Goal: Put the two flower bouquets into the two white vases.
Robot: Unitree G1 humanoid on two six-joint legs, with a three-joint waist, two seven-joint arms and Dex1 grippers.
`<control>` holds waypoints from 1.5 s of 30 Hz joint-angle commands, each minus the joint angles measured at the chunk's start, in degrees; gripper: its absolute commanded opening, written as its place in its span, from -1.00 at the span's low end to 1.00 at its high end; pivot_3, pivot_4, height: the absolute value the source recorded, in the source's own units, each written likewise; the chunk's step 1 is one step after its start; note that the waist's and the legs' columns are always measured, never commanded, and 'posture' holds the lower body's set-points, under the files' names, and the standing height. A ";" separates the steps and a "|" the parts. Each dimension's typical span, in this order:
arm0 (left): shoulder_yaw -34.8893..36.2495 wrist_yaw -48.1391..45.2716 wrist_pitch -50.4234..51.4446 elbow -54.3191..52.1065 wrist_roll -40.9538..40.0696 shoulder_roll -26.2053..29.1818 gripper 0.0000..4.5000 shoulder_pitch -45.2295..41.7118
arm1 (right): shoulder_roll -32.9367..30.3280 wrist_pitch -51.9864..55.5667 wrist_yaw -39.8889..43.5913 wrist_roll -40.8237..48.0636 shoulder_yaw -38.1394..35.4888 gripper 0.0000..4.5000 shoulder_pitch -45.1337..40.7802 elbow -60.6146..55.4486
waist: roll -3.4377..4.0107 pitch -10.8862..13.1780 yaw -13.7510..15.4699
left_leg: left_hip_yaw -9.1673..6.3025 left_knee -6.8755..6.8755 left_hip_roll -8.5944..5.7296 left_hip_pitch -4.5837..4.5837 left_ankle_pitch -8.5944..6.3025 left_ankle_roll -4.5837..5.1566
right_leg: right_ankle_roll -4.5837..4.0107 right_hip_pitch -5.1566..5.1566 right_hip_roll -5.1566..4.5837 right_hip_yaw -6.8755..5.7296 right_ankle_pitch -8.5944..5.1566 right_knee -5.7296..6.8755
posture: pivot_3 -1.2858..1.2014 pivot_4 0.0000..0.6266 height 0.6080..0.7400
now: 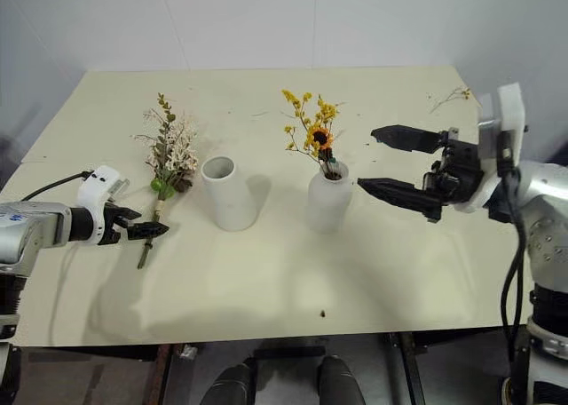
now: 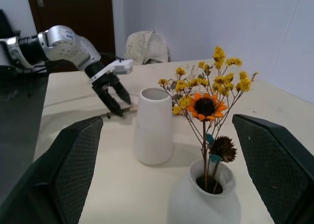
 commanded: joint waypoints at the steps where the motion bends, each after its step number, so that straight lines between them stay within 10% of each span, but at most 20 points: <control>1: -0.17 1.55 1.31 2.40 1.26 -1.51 1.00 -1.11 | 1.53 -2.10 -1.95 0.87 -1.03 0.98 1.54 -4.40 | -0.01 -0.01 0.16 | 0.00 0.03 0.00 -0.01 0.00 0.00 | 0.01 0.00 0.00 0.00 0.01 0.02 | 0.03 -0.52 1.00; 8: -5.54 -2.35 0.24 10.93 3.14 -2.90 1.00 -6.34 | 2.62 -2.84 -2.50 0.51 0.16 0.98 1.60 -4.84 | 0.00 -0.02 0.77 | 0.00 0.33 -0.02 0.16 0.02 -0.02 | -0.04 0.20 0.02 0.00 0.10 0.14 | 0.03 -0.52 1.00; 24: -9.86 -9.92 -5.73 19.44 8.95 -1.51 -1.00 -12.38 | 2.31 -4.49 -2.78 -0.14 0.76 1.00 1.38 -3.85 | 0.01 -0.02 1.20 | 0.01 0.27 -0.02 0.12 0.01 -0.01 | 0.01 0.22 0.02 0.02 0.18 -0.01 | 0.03 -0.52 1.00; 36: 15.42 -0.95 -40.58 24.21 -1.66 -14.41 -1.00 -17.63 | 0.88 -3.73 -4.90 0.05 -1.35 1.00 3.19 -4.97 | -0.04 -0.02 1.43 | -0.02 0.49 -0.02 -0.12 0.01 -0.01 | 0.12 0.13 -0.04 -0.03 0.28 -0.05 | 0.03 -0.52 1.00; 45: 21.40 -7.07 -33.04 7.12 -23.69 -26.95 -1.00 -21.08 | 1.87 -4.14 -7.21 -0.36 -0.59 1.00 3.26 -4.81 | -0.05 -0.03 1.31 | -0.02 0.61 -0.07 -0.22 -0.01 0.01 | 0.20 0.11 -0.06 -0.03 0.31 -0.02 | 0.03 -0.52 1.00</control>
